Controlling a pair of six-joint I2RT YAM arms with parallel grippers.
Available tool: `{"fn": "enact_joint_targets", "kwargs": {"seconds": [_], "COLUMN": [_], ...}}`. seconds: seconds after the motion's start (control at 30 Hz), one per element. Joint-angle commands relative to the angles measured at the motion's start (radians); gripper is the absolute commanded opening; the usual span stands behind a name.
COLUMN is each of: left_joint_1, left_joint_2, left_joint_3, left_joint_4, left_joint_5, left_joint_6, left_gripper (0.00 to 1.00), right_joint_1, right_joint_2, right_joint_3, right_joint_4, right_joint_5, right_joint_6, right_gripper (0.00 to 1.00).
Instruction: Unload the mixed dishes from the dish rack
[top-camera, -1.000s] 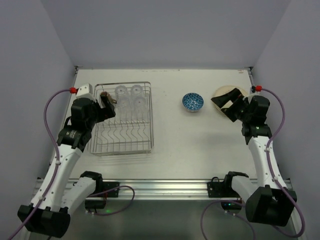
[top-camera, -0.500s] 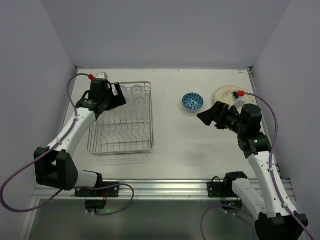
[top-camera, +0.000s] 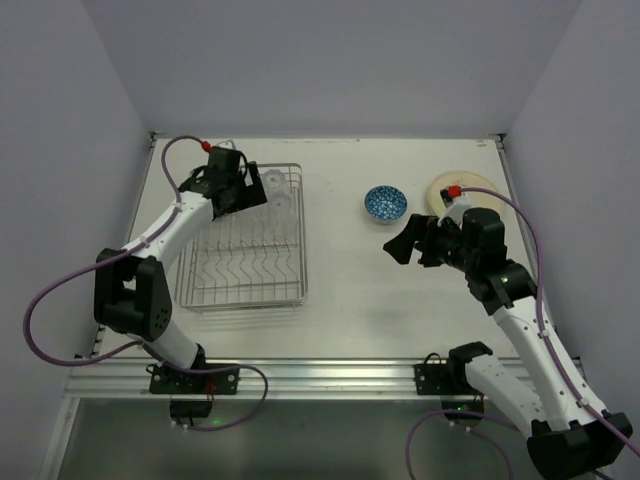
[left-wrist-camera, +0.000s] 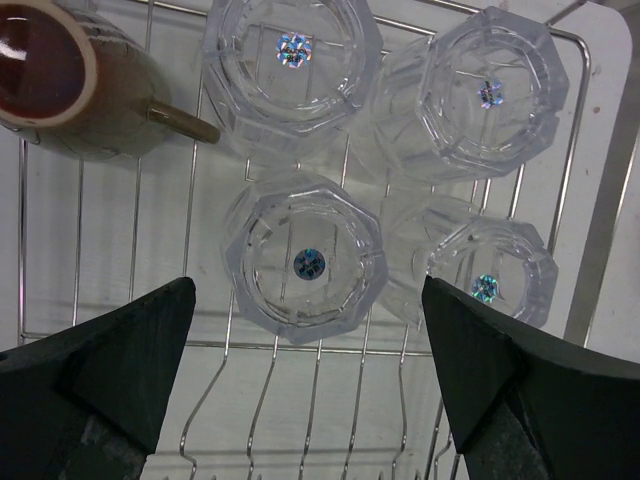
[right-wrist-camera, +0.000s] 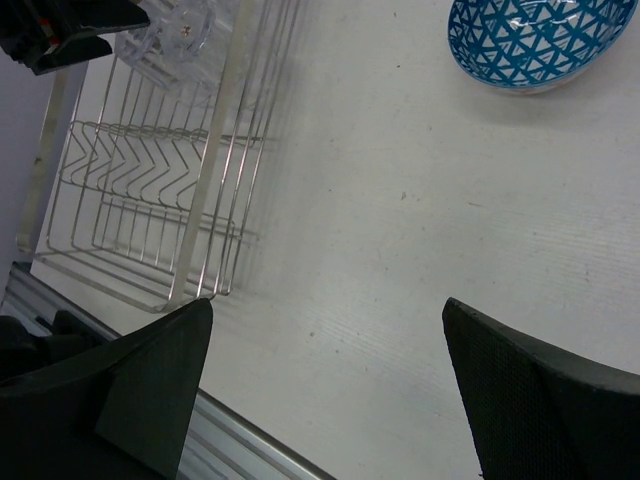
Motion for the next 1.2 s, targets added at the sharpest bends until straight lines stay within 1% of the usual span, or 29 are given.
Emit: {"fn": "enact_joint_targets", "kwargs": {"seconds": [0.0,0.17,0.3,0.37,0.4,0.43,0.47,0.5,0.53,0.63,0.7,0.73,0.77,0.87,0.9,0.93,1.17], "left_joint_1": [-0.005,-0.012,-0.038,-0.044,-0.046,-0.046,-0.048,-0.048,-0.048,-0.048,-0.048,-0.048,-0.046,-0.048,-0.048,-0.048,-0.048], "left_joint_2": [0.036,0.094,0.127,0.14,0.144,0.151,0.153,0.151,0.15,0.145,0.142,0.142,0.141,0.115,0.096,0.084,-0.03], "left_joint_3": [0.061,0.081,0.085,0.087,0.088,0.09,0.09,0.088,0.085,0.079,0.079,0.079,0.081,0.079,0.082,0.082,0.078], "left_joint_4": [0.003,0.001,0.003,0.001,0.001,0.001,0.001,0.001,0.001,0.001,-0.002,-0.004,-0.008,-0.014,-0.019,-0.019,-0.019], "left_joint_5": [-0.068,-0.1,-0.135,-0.141,-0.149,-0.149,-0.152,-0.16,-0.163,-0.18,-0.187,-0.189,-0.193,-0.203,-0.203,-0.204,-0.192], "left_joint_6": [0.005,-0.011,-0.018,-0.024,-0.027,-0.028,-0.028,-0.031,-0.031,-0.031,-0.033,-0.033,-0.031,-0.033,-0.031,-0.031,-0.028], "left_gripper": [1.0,1.0,1.0,0.98,0.95,0.88,0.88,0.84,0.73,0.66,0.65,0.55,0.47,0.2,0.08,0.0,0.0], "right_joint_1": [0.01,0.012,0.012,0.012,0.012,0.012,0.012,0.014,0.012,0.014,0.014,0.014,0.015,0.014,0.014,0.014,0.014], "right_joint_2": [-0.01,-0.02,-0.02,-0.023,-0.023,-0.024,-0.024,-0.024,-0.026,-0.03,-0.033,-0.035,-0.033,-0.033,-0.032,-0.032,-0.043], "right_joint_3": [0.04,0.031,0.025,0.023,0.02,0.02,0.022,0.019,0.019,0.02,0.017,0.017,0.017,0.016,0.016,0.016,0.016], "right_joint_4": [0.002,0.016,0.022,0.03,0.032,0.033,0.032,0.032,0.033,0.035,0.038,0.042,0.041,0.045,0.048,0.052,0.067], "right_joint_5": [0.03,0.024,0.007,0.002,0.001,-0.002,-0.004,-0.005,-0.008,-0.013,-0.018,-0.018,-0.018,-0.025,-0.028,-0.03,-0.048], "right_joint_6": [-0.027,-0.026,-0.024,-0.024,-0.026,-0.026,-0.026,-0.027,-0.027,-0.029,-0.029,-0.027,-0.027,-0.029,-0.029,-0.027,-0.027], "right_gripper": [0.99,0.99,0.99,0.99,0.99,0.99,0.99,0.99,0.99,0.99,0.99,0.99,0.99,0.99,0.99,0.99,0.99]}}
